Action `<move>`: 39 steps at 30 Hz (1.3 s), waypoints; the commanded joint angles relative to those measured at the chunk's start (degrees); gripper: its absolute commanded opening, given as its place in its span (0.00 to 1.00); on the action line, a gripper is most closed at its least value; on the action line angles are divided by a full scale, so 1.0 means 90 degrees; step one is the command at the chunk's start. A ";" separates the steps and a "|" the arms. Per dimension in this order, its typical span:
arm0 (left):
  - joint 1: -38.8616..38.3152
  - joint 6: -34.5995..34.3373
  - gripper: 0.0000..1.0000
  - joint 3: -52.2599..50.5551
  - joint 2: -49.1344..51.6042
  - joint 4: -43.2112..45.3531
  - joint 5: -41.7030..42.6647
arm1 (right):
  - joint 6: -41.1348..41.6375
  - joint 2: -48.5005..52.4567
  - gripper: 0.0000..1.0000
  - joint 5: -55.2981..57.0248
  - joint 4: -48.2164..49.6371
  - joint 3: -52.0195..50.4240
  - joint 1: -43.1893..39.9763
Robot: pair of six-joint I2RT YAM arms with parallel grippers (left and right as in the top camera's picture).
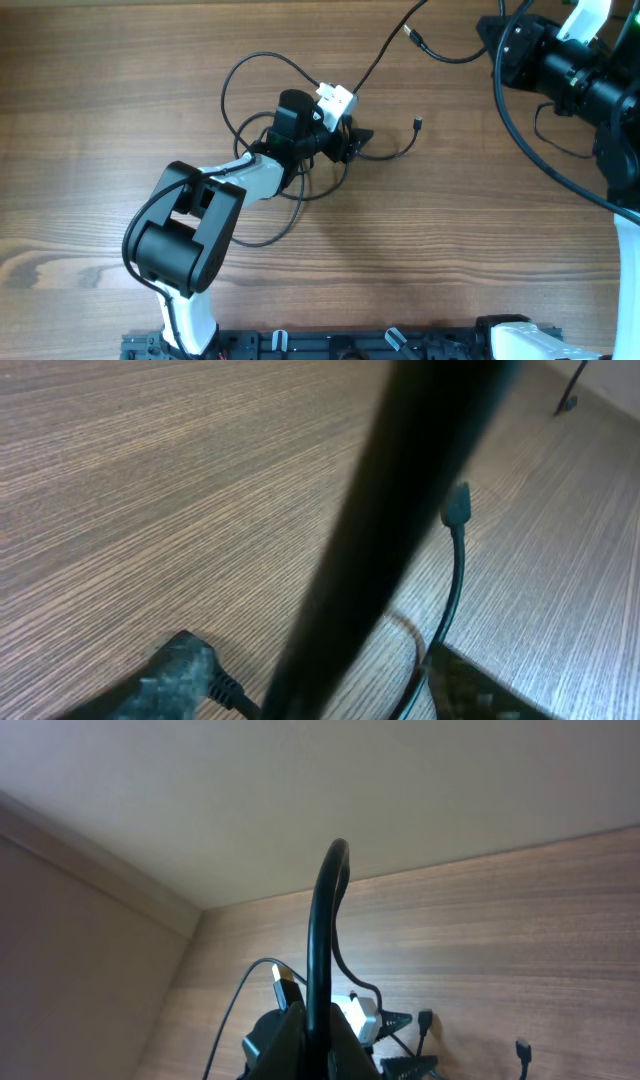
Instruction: Untangle cables
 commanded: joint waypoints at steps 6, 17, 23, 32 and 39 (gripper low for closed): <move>0.0007 -0.0010 0.09 -0.0034 0.0148 -0.0002 -0.0695 | -0.0153 -0.0104 0.04 -0.0129 -0.0066 0.0070 -0.0032; 0.0296 -0.0221 0.04 -0.0034 -0.0673 -0.1171 -0.2443 | -0.0185 -0.0100 0.04 -0.0097 -0.0066 0.0070 -0.0032; 0.0299 -0.0189 0.04 -0.0034 -0.1814 -0.2730 -0.3665 | -0.0180 0.0010 0.04 -0.0104 -0.0087 0.0068 -0.0032; 0.0299 0.0780 0.04 -0.0034 -0.3152 -0.3798 -0.4796 | -0.0182 0.0092 0.04 -0.0129 -0.0124 0.0068 -0.0032; 0.0294 0.2322 0.04 -0.0034 -0.3689 -0.3220 -0.5180 | -0.0192 0.0092 0.04 -0.0126 -0.0197 0.0068 -0.0032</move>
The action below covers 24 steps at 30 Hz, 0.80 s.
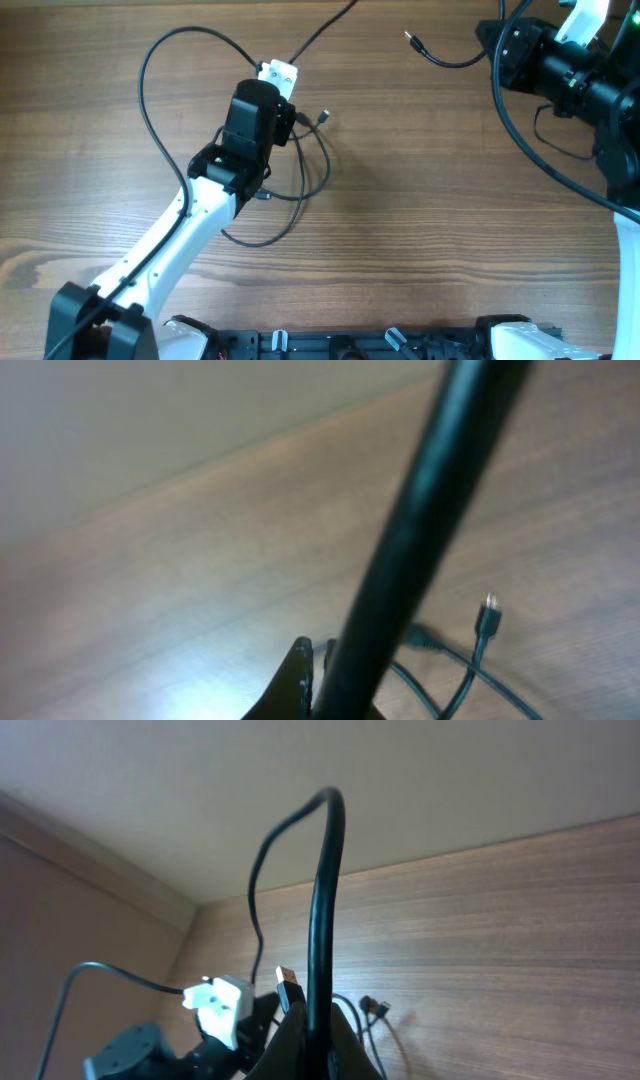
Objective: Untangle cables
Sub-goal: 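Lift the grasped cable up and right with the left gripper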
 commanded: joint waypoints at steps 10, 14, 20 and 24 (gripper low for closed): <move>-0.0855 0.5629 0.04 -0.0010 -0.0797 0.0835 -0.0296 | -0.0466 0.0554 0.04 -0.0107 -0.0505 0.0058 -0.0032; -0.1462 0.7281 0.04 -0.0010 -0.0828 0.0719 -0.0821 | -0.0471 0.0869 0.04 -0.0129 -0.0673 0.0058 -0.0032; -0.1950 0.6679 0.04 -0.0010 -0.0828 0.0053 -0.0947 | -0.0641 0.1001 0.04 -0.0129 -0.0682 0.0058 -0.0032; -0.1872 0.3490 0.04 -0.0010 -0.0831 0.0146 -0.0396 | -0.0971 0.1001 0.04 -0.0134 -0.0753 0.0058 0.0000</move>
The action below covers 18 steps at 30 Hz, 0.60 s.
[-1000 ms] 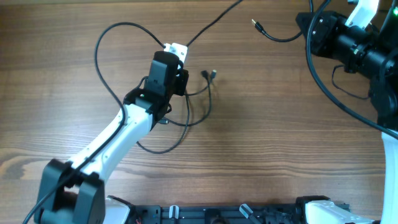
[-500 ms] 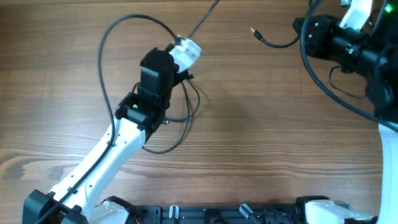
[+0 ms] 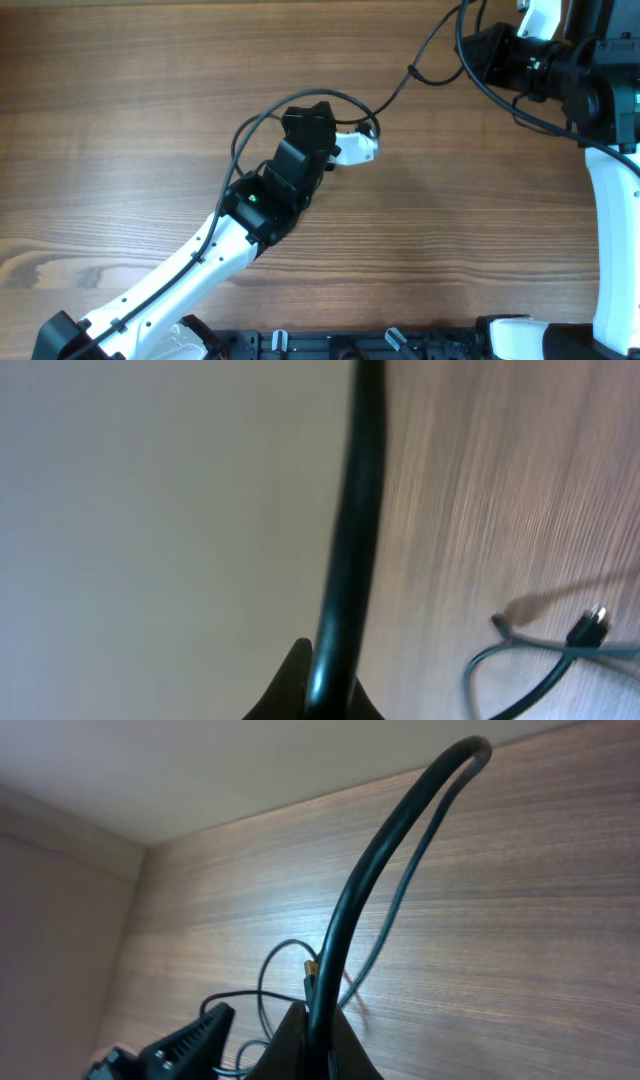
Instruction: Untangle cables
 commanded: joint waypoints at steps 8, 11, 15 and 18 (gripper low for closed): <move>0.0257 -0.5459 0.04 0.0000 -0.0155 0.0333 0.1341 | -0.0952 0.0019 0.04 -0.0126 -0.0355 0.0058 0.0066; 0.0257 -0.3908 0.04 0.0005 -0.0165 0.0403 0.0410 | -0.1044 0.0019 0.04 -0.0126 -0.0389 0.0058 0.0066; 0.0277 -0.0860 0.04 0.0002 -0.0165 0.0413 -0.1175 | -0.1039 0.0019 0.04 -0.0126 -0.0386 0.0058 0.0066; 0.0386 0.0359 0.04 0.0002 -0.0165 0.0639 -0.1744 | -0.1044 0.0019 0.04 -0.0126 -0.0386 0.0058 0.0066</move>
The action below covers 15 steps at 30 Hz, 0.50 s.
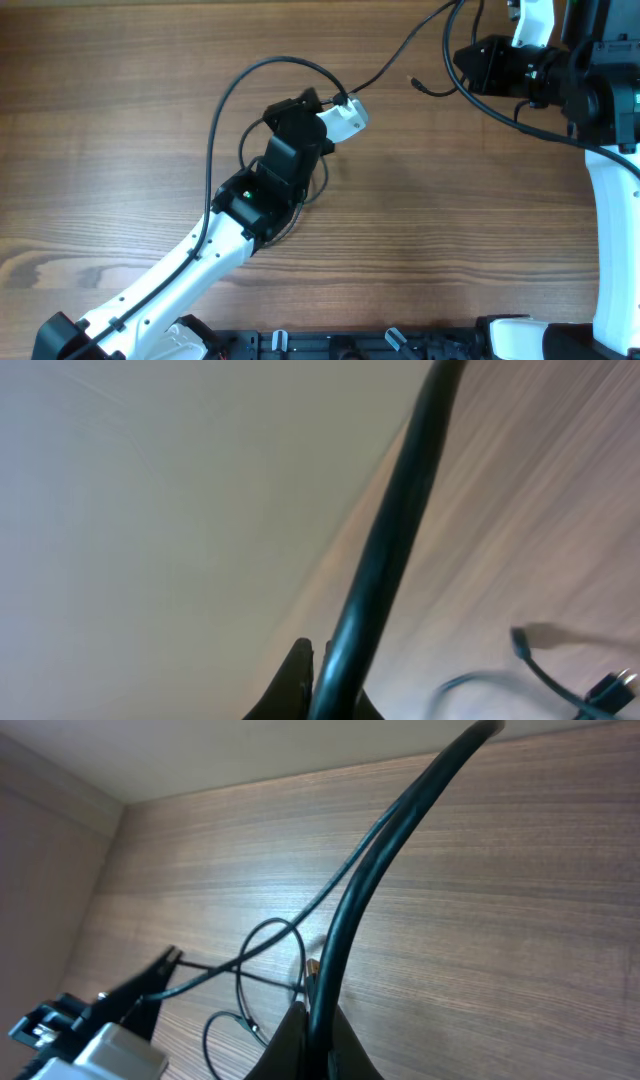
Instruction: Untangle cables
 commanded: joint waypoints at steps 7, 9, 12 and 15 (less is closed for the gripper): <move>0.0143 0.3721 0.04 0.0002 -0.0160 0.1916 -0.1384 | -0.0141 0.0019 0.04 -0.0129 -0.0034 0.0058 0.0058; 0.0080 0.4036 0.04 0.0002 -0.0160 0.1880 -0.1333 | -0.0143 0.0019 0.04 -0.0126 -0.0056 0.0058 0.0058; -0.0163 0.4269 0.04 0.0002 -0.0160 0.0544 -0.1336 | -0.0143 0.0019 0.04 -0.0129 -0.0058 0.0058 0.0056; -0.0381 0.3490 0.04 0.0002 -0.0153 -0.1311 -0.1107 | -0.0158 0.0019 0.04 -0.0126 -0.0095 0.0058 0.0058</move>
